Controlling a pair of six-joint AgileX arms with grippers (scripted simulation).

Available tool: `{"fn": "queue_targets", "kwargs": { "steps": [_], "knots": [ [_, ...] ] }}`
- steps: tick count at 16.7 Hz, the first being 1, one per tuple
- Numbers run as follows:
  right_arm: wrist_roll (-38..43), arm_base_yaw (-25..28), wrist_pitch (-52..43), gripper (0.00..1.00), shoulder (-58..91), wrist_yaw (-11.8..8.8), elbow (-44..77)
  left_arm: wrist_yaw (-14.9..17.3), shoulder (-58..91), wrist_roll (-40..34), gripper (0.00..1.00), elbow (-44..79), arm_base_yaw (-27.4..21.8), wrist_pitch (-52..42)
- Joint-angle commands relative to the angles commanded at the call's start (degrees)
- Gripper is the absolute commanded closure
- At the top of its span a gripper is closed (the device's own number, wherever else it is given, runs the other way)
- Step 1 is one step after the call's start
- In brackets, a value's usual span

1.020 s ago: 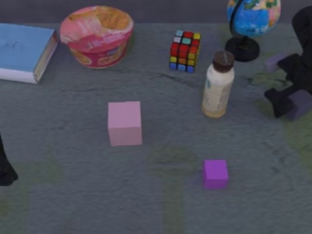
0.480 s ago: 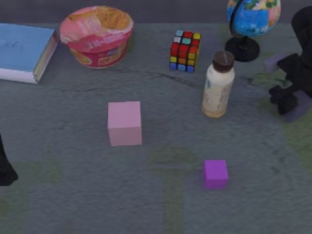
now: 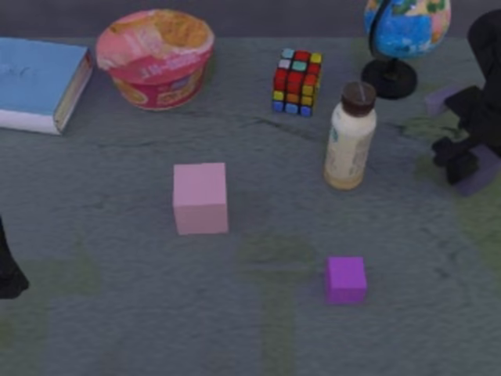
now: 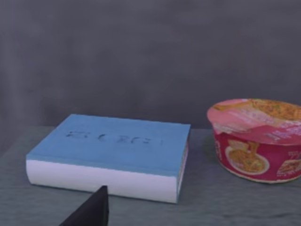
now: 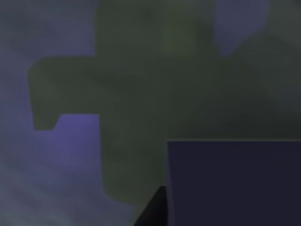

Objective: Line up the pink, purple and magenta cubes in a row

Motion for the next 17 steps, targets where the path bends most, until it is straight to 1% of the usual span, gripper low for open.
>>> {"fn": "queue_targets", "kwargs": {
  "steps": [3,7,9,14,17],
  "knots": [
    [-0.2,0.2,-2.4,1.00,-0.6,0.0,2.0,0.0,0.0,0.0,0.00,0.0,0.0,0.0],
    [-0.1,0.4,-10.9,1.00,-2.9,-0.1,7.4,0.0,0.0,0.0,0.00,0.0,0.0,0.0],
    [-0.1,0.5,-13.1,1.00,-3.8,0.0,9.2,0.0,0.0,0.0,0.00,0.0,0.0,0.0],
    [0.1,0.3,-13.2,1.00,-3.8,-0.1,9.2,0.0,0.0,0.0,0.00,0.0,0.0,0.0],
    [3.8,2.8,-13.0,1.00,-4.4,0.0,8.5,0.0,0.0,0.0,0.00,0.0,0.0,0.0]
  ]
}}
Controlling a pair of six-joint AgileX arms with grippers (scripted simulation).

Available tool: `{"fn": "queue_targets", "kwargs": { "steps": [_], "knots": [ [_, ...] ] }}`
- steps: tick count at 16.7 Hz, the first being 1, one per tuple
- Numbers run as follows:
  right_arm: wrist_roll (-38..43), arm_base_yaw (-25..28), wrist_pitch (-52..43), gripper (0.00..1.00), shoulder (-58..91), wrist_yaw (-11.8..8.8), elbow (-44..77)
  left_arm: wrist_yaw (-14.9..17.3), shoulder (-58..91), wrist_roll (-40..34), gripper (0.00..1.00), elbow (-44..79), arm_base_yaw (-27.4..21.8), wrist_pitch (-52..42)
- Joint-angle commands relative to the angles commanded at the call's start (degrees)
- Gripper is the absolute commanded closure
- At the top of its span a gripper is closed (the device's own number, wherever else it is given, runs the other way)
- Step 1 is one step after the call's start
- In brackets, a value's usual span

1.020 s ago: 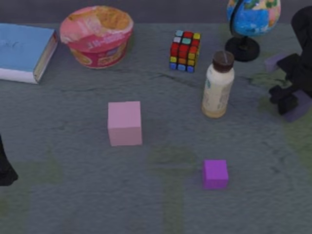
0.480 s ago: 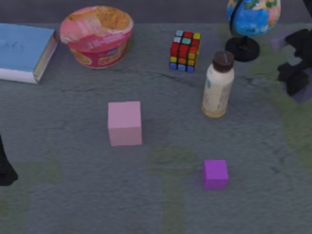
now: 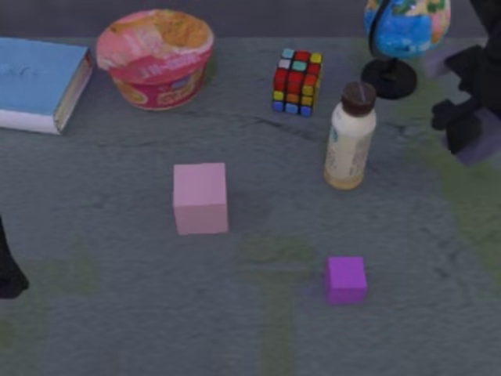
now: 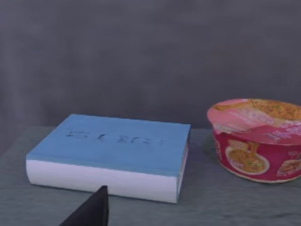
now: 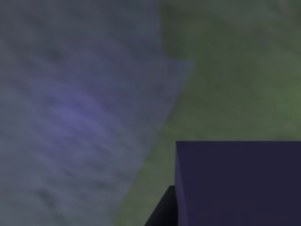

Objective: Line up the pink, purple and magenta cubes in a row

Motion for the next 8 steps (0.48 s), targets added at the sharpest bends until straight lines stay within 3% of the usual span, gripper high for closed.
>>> {"fn": "queue_targets", "kwargs": {
  "steps": [4,8],
  "knots": [
    [12.5,7.5,0.5,1.00,-2.2,0.2,-2.9,0.0,0.0,0.0,0.00,0.0,0.0,0.0],
    [30.6,17.6,1.3,1.00,-5.5,0.5,-7.9,0.0,0.0,0.0,0.00,0.0,0.0,0.0]
  ]
}}
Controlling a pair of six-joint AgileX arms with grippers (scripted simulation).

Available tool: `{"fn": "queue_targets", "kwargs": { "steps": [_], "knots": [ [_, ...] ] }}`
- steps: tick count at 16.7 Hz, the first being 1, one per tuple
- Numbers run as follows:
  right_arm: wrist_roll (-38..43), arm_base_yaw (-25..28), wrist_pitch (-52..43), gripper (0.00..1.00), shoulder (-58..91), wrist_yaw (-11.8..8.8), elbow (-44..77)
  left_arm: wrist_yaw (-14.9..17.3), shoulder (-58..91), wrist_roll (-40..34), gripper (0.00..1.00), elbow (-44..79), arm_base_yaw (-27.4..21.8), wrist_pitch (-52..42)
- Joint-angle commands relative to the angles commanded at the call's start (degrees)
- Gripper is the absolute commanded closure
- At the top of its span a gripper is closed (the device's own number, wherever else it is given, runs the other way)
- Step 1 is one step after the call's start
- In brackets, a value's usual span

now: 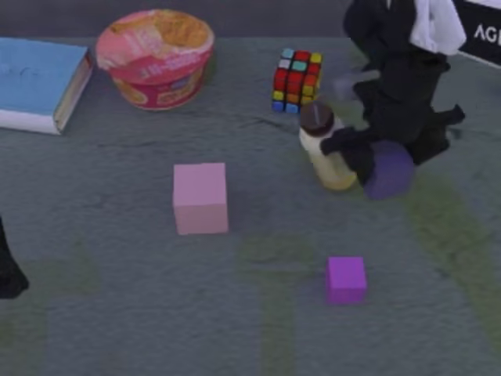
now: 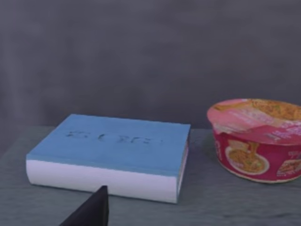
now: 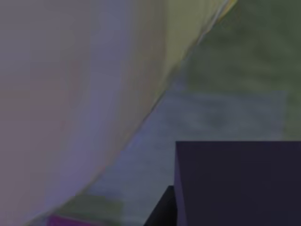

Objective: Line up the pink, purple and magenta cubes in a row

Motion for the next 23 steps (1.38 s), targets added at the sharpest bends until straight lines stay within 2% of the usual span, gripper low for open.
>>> {"fn": "queue_targets", "kwargs": {
  "steps": [5,9,11,17,23],
  "knots": [
    [24.3,13.0,1.2,1.00,-4.6,0.3,-6.4,0.0,0.0,0.0,0.00,0.0,0.0,0.0],
    [35.7,20.3,2.6,1.00,-8.2,0.7,-10.1,0.0,0.0,0.0,0.00,0.0,0.0,0.0],
    [37.8,21.8,3.0,1.00,-9.1,0.8,-10.9,0.0,0.0,0.0,0.00,0.0,0.0,0.0],
    [37.8,21.8,3.9,1.00,-8.6,0.7,-11.6,0.0,0.0,0.0,0.00,0.0,0.0,0.0],
    [38.1,22.0,15.8,1.00,-5.1,0.8,-19.3,0.0,0.0,0.0,0.00,0.0,0.0,0.0]
  ]
}}
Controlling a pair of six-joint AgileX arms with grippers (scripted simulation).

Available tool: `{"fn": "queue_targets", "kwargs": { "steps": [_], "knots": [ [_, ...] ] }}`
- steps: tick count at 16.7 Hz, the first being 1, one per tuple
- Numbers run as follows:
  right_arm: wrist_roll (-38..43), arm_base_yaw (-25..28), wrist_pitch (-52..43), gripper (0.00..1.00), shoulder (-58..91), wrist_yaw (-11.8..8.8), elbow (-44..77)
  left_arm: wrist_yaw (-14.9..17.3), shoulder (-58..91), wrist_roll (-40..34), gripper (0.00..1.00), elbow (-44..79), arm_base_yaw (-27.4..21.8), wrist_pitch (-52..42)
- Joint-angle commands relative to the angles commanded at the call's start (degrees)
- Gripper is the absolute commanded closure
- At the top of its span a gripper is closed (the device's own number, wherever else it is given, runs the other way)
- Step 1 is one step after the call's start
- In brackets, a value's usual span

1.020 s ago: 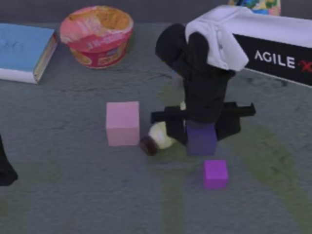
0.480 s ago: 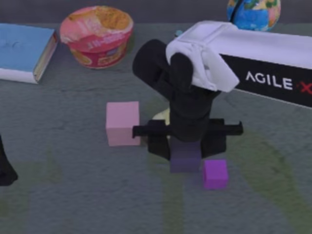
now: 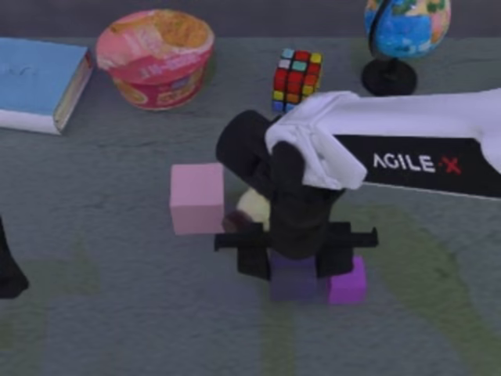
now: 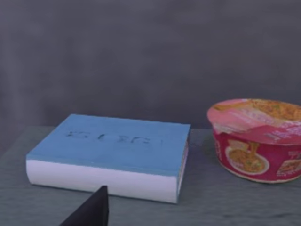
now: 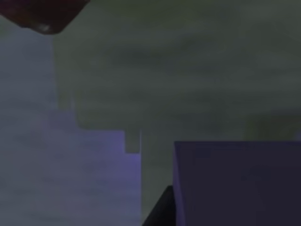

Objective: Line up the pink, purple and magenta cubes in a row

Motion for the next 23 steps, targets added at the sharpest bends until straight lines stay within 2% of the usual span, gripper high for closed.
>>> {"fn": "queue_targets", "kwargs": {
  "steps": [5,18,23],
  "knots": [
    [0.0,0.1,1.3,1.00,0.6,0.0,-1.1,0.0,0.0,0.0,0.00,0.0,0.0,0.0],
    [0.0,0.1,1.3,0.02,0.6,0.0,-1.1,0.0,0.0,0.0,0.00,0.0,0.0,0.0],
    [0.0,0.1,1.3,0.00,0.6,0.0,-1.1,0.0,0.0,0.0,0.00,0.0,0.0,0.0]
  ]
}}
